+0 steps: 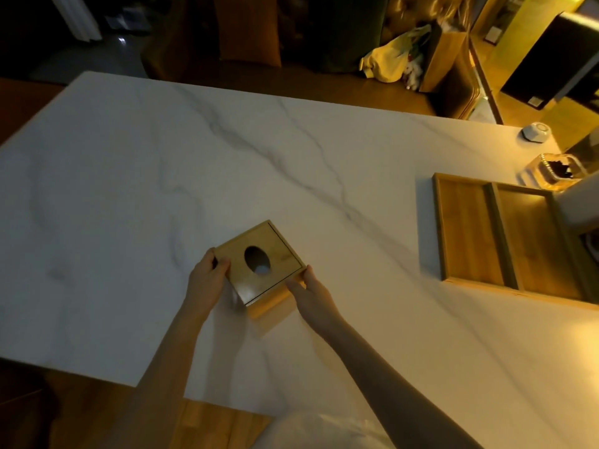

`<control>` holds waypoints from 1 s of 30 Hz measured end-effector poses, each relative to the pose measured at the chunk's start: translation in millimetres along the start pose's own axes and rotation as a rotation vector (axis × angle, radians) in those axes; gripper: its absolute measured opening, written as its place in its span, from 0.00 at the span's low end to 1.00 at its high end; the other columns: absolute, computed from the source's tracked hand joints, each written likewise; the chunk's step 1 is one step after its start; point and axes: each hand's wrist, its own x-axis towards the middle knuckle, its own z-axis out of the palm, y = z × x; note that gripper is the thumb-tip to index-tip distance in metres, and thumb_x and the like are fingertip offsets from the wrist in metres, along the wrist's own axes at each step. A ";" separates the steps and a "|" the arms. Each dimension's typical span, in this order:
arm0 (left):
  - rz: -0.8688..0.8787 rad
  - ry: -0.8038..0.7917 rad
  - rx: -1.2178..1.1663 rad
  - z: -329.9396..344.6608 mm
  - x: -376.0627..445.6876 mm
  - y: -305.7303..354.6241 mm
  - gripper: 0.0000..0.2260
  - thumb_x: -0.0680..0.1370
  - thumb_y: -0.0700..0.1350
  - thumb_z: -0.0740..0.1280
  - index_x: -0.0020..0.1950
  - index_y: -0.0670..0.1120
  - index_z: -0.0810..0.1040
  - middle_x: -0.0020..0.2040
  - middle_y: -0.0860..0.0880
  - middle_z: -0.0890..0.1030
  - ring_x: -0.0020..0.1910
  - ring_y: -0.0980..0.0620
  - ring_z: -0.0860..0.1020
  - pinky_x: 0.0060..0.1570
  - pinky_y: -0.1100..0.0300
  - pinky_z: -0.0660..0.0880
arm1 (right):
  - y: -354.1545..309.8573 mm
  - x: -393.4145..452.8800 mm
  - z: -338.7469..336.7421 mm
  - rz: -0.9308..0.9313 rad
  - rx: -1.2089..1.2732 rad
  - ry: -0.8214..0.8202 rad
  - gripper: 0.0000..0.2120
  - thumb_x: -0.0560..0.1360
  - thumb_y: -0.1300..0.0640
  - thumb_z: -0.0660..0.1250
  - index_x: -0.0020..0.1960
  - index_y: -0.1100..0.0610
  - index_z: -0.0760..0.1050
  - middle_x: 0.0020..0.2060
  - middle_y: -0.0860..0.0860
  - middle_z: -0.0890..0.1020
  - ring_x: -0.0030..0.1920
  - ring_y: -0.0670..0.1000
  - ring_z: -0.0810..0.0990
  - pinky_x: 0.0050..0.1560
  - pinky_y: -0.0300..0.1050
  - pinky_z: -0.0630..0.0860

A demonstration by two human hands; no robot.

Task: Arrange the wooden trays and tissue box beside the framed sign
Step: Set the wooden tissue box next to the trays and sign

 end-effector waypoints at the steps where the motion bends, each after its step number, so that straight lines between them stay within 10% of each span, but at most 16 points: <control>1: 0.022 0.006 0.023 4.4 -0.6 4.2 0.10 0.77 0.43 0.58 0.56 0.42 0.72 0.49 0.45 0.76 0.50 0.47 0.74 0.49 0.54 0.70 | 0.0 -0.5 -6.4 -0.009 -0.004 0.026 0.28 0.78 0.48 0.54 0.73 0.58 0.50 0.71 0.54 0.64 0.71 0.56 0.61 0.66 0.49 0.61; 5: 0.125 -0.001 0.124 27.6 -5.7 23.0 0.08 0.76 0.43 0.60 0.50 0.40 0.75 0.43 0.43 0.78 0.42 0.47 0.74 0.39 0.58 0.69 | 4.1 -5.1 -37.1 -0.052 0.006 0.139 0.21 0.77 0.47 0.58 0.65 0.57 0.66 0.58 0.52 0.75 0.59 0.54 0.73 0.51 0.44 0.67; 18: 0.443 -0.218 0.235 177.0 -59.0 94.4 0.07 0.78 0.43 0.59 0.46 0.39 0.71 0.31 0.54 0.72 0.30 0.58 0.71 0.25 0.78 0.66 | 67.7 -73.0 -172.4 -0.130 0.127 0.563 0.16 0.76 0.49 0.61 0.61 0.53 0.72 0.47 0.48 0.80 0.46 0.46 0.76 0.41 0.34 0.69; 30: 0.524 -0.454 0.206 340.8 -149.2 133.8 0.08 0.77 0.43 0.60 0.43 0.39 0.71 0.32 0.49 0.72 0.30 0.55 0.71 0.26 0.75 0.66 | 155.9 -154.4 -302.1 0.008 0.243 0.812 0.18 0.77 0.50 0.59 0.63 0.58 0.71 0.56 0.57 0.79 0.57 0.58 0.74 0.56 0.54 0.70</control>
